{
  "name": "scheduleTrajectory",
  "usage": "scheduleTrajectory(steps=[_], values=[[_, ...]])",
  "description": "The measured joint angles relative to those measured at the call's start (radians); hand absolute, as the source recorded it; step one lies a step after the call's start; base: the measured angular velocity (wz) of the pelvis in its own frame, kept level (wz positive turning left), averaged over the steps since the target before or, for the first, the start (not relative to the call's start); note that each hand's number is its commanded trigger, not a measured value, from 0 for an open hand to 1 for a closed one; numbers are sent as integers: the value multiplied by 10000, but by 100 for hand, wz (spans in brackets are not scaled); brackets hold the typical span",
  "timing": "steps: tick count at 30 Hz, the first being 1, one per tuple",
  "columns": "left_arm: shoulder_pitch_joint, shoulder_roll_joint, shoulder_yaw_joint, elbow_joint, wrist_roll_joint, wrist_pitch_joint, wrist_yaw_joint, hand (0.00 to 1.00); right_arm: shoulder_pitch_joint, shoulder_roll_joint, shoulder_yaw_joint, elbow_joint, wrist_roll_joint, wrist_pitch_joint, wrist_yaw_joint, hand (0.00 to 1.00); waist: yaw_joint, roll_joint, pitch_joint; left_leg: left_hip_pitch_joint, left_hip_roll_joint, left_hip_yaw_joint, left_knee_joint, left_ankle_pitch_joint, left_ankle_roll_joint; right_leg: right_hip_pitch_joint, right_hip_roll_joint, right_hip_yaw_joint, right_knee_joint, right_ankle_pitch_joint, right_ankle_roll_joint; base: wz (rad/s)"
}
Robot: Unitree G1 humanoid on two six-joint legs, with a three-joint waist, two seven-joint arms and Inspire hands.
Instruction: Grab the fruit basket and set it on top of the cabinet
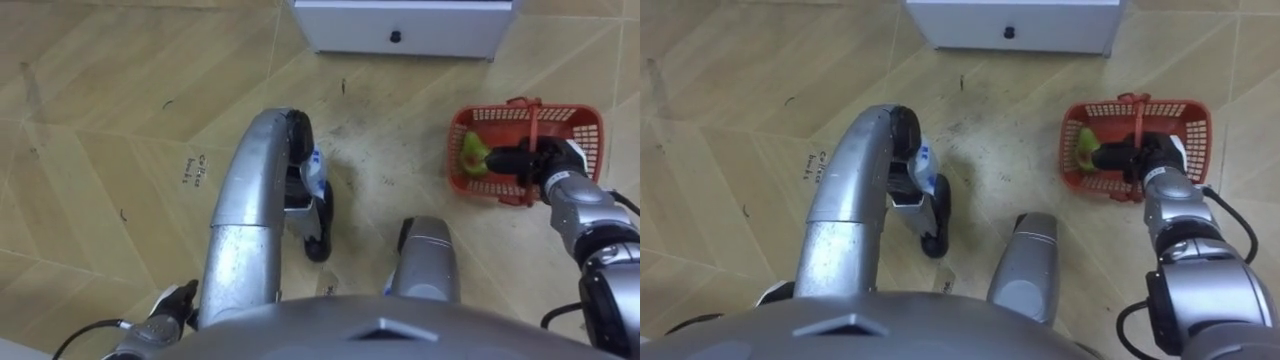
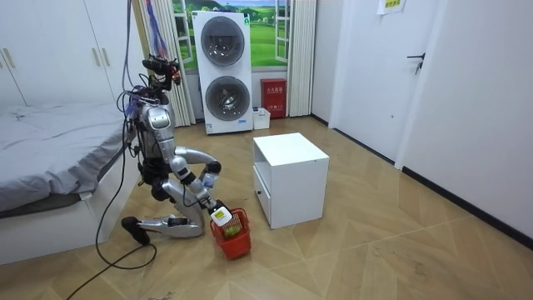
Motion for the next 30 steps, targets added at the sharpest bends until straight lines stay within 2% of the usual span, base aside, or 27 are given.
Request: scheduleTrajectory(steps=[14,17,18,20,22,25,26,28,30], values=[[-184,-11,8,23,6,0,-411,0,-4,17,-5,260,24,-3,89,100,-3,-180,96,232,-76,-103,78,5,-11,390,54,-84,-14,-1,4,0],[-348,-3,105,18,10,25,-412,0,-2,35,179,258,37,-3,86,100,-6,-366,98,278,-110,-134,121,3,-6,481,56,-88,-16,-1,4,0],[-406,1,182,18,11,33,-409,0,-2,53,212,226,35,-2,88,100,-1,-492,99,279,-119,-158,142,0,-1,494,65,-90,-15,-1,4,-3],[-532,0,196,16,20,77,-411,0,-18,58,209,94,14,-2,88,100,-6,-636,127,276,-208,-312,237,-3,0,589,130,-125,-28,-1,4,-6],[-664,2,244,5,41,105,-411,0,-16,72,204,33,-41,0,91,100,-34,-683,151,307,-310,-465,303,-17,2,765,184,-226,-73,-1,4,2],[-969,6,244,23,31,108,-408,0,-17,72,176,-306,-34,9,85,100,-115,-745,148,383,-414,-652,457,-122,44,1047,284,-367,-129,0,6,2],[-1085,5,244,98,31,108,-406,0,-20,71,175,-451,-18,8,85,100,-205,-789,128,422,-569,-695,465,-139,59,1184,224,-426,-178,1,7,4],[-1289,5,284,195,31,102,-374,0,-31,70,176,-558,21,12,77,100,-272,-856,129,541,-726,-728,487,-172,114,1422,164,-486,-281,4,12,8],[-1417,12,428,206,31,102,-349,0,-26,84,181,-723,75,26,68,100,-323,-848,118,670,-727,-780,561,-310,204,1640,210,-560,-403,4,12,2]])
